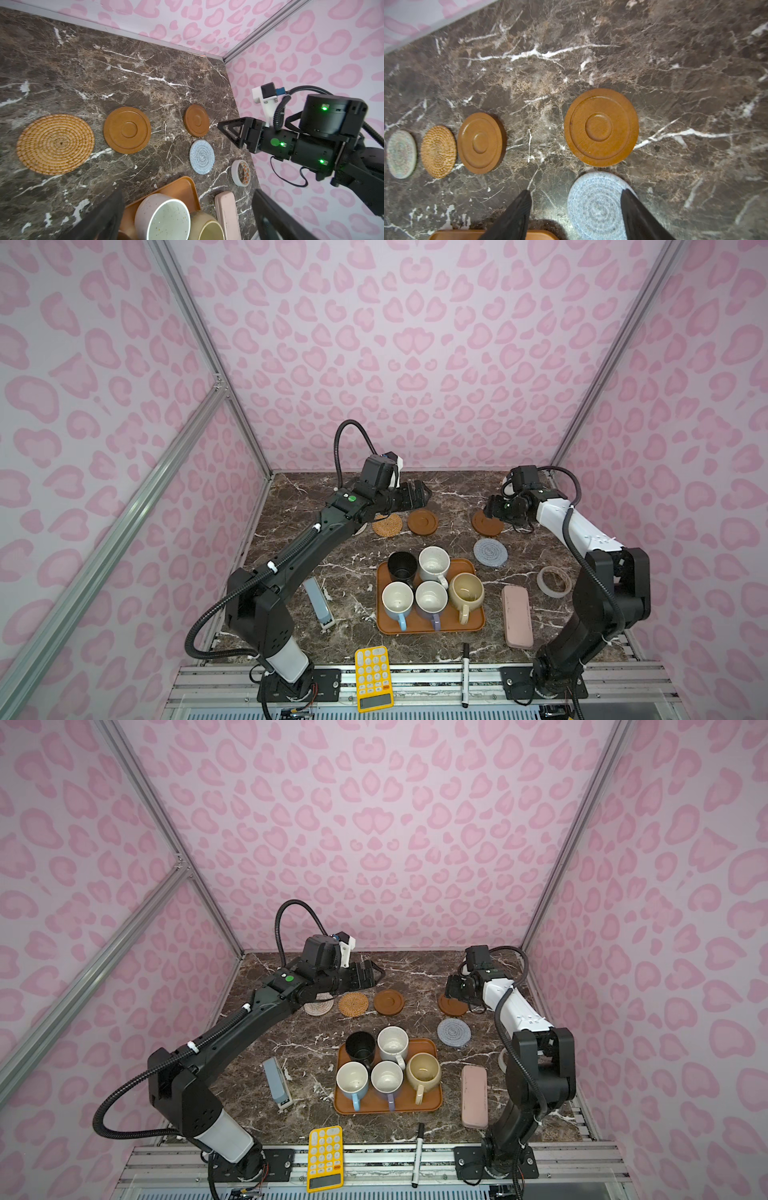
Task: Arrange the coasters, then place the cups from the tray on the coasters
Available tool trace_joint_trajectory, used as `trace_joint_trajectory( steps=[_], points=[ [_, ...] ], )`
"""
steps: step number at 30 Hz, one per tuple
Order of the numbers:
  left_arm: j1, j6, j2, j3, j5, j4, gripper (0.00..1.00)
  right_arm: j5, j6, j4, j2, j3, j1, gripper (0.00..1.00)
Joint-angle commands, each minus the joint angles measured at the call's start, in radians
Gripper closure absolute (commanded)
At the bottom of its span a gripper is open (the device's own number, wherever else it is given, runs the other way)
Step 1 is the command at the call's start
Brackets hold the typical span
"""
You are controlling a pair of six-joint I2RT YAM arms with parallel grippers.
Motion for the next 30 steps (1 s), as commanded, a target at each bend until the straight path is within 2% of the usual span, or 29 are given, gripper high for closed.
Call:
trace_joint_trajectory(
  steps=[1,3,6,8,12,15,19,22,30],
  points=[
    [-0.004,-0.071,0.052,0.042,0.021,0.072,0.03,0.0,-0.059,-0.047,0.068,0.047,-0.001,0.35],
    [-0.01,-0.093,0.067,0.042,-0.002,0.095,0.03,0.001,-0.055,-0.059,0.109,0.078,0.001,0.36],
    [-0.042,-0.05,0.105,0.132,-0.104,-0.017,0.03,0.021,-0.052,-0.042,0.157,0.079,0.0,0.39],
    [-0.047,-0.058,0.127,0.16,-0.084,-0.04,0.03,0.009,-0.065,-0.055,0.204,0.144,0.0,0.42],
    [-0.047,-0.057,0.119,0.108,-0.083,-0.004,0.03,0.016,-0.087,-0.08,0.278,0.201,0.005,0.45],
    [-0.044,-0.012,0.133,0.115,-0.1,-0.026,0.03,0.028,-0.097,-0.088,0.312,0.224,0.014,0.47],
    [-0.059,0.086,0.185,0.216,-0.097,-0.128,0.03,0.035,-0.117,-0.115,0.361,0.261,0.035,0.48],
    [-0.058,0.098,0.188,0.191,-0.043,-0.076,0.03,0.073,-0.143,-0.157,0.396,0.303,0.058,0.49],
    [-0.059,0.094,0.196,0.141,-0.048,-0.041,0.03,0.107,-0.145,-0.223,0.447,0.357,0.073,0.55]
  ],
)
